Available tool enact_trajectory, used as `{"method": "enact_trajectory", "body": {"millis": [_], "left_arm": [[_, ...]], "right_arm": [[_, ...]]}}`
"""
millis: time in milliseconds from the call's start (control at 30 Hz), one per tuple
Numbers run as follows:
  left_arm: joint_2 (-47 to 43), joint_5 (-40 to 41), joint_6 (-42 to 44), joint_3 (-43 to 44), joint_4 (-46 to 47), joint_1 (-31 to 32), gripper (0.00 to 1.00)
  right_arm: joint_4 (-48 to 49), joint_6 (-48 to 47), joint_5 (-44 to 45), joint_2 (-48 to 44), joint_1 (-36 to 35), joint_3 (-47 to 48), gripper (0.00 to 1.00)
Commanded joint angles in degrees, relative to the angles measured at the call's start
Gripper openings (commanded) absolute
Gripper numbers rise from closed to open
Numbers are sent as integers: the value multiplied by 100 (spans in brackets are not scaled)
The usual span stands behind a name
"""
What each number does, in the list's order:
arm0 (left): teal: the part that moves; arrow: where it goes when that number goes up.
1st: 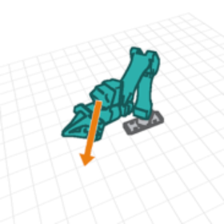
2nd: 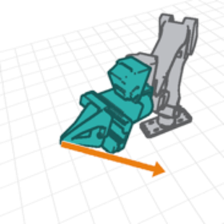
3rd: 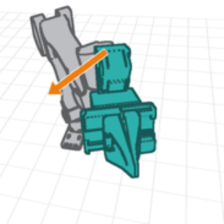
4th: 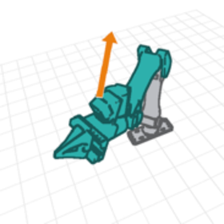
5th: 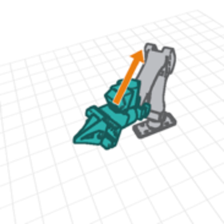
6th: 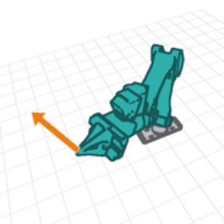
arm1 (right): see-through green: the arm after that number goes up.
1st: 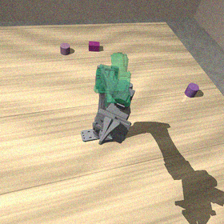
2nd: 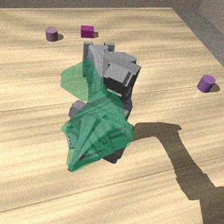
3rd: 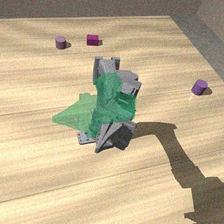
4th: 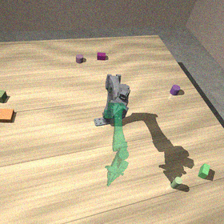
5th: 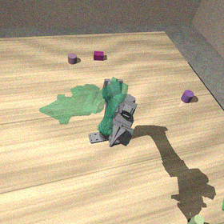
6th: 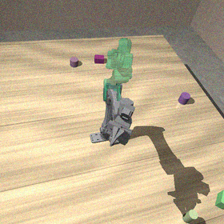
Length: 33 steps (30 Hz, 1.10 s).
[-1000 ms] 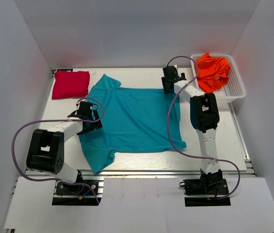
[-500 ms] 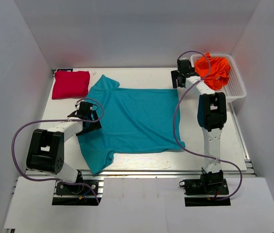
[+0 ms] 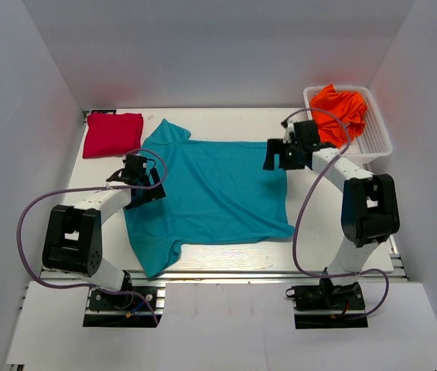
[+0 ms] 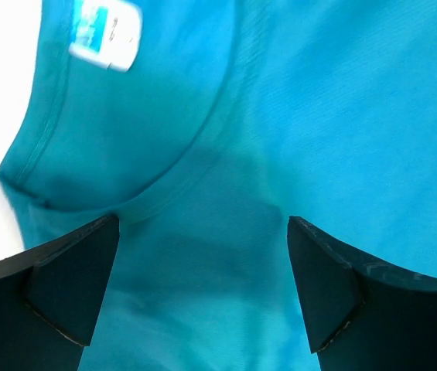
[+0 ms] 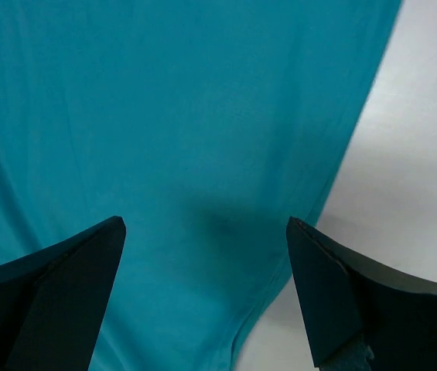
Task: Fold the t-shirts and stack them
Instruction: Flatten out the tshirt
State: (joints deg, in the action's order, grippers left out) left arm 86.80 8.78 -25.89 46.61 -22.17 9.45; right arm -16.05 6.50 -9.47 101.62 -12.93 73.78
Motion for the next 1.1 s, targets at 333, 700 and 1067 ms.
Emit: {"method": "enact_trajectory", "body": {"millis": [333,700,1067], "left_arm": [[872,-729,400,998,768,-5,100],[3015,-456,629,2991,110,-58,100],[2079,-1138,814,3102,696,92,100]], "right_arm": [[-134,765,-100,892,115,-111,90],[32,229,-660,2282,317,1699,90],[208,656,-495,-25,317,484,90]]}}
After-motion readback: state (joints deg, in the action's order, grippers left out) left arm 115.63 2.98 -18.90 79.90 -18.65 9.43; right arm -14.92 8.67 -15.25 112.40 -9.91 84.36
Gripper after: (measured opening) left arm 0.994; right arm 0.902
